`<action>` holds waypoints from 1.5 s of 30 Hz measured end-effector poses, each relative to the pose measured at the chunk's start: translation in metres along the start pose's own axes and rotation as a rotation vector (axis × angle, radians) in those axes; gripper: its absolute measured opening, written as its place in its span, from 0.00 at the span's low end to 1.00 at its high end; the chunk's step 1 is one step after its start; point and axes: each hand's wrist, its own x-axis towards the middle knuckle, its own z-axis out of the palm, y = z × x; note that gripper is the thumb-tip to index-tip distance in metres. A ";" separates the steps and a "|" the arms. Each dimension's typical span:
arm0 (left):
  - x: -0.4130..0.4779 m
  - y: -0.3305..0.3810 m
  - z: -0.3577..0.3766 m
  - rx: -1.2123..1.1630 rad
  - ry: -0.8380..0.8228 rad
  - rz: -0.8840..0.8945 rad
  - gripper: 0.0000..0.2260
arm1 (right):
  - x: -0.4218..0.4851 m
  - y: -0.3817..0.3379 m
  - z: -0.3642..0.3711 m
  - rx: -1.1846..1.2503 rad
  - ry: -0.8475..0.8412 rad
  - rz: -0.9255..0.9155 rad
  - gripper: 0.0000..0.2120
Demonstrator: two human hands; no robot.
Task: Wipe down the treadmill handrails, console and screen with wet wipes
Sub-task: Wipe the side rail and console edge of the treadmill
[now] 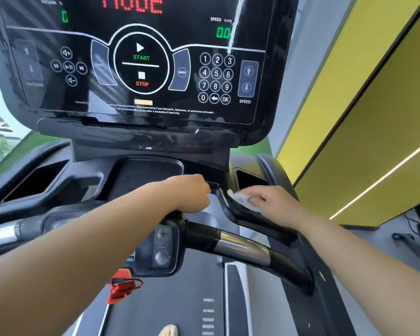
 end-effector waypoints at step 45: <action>0.035 0.105 0.033 -0.057 0.024 0.048 0.21 | -0.072 0.051 0.028 0.002 0.162 0.102 0.22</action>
